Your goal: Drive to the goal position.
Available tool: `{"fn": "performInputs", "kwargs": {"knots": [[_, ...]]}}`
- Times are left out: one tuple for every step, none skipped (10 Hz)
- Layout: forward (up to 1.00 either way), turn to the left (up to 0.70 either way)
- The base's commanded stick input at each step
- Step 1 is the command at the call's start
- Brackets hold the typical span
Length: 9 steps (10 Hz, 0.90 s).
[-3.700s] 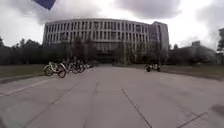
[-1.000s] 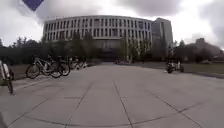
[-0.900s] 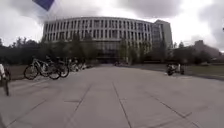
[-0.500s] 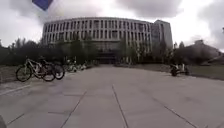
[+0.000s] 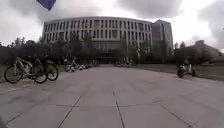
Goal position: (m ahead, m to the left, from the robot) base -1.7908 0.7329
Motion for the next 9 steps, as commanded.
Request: {"fn": "performInputs", "kwargs": {"knots": [[1.00, 0.00], [1.00, 0.00], [1.00, 0.00], [1.00, 0.00], [1.00, 0.00], [1.00, 0.00], [1.00, 0.00], [1.00, 0.00], [1.00, 0.00]]}}
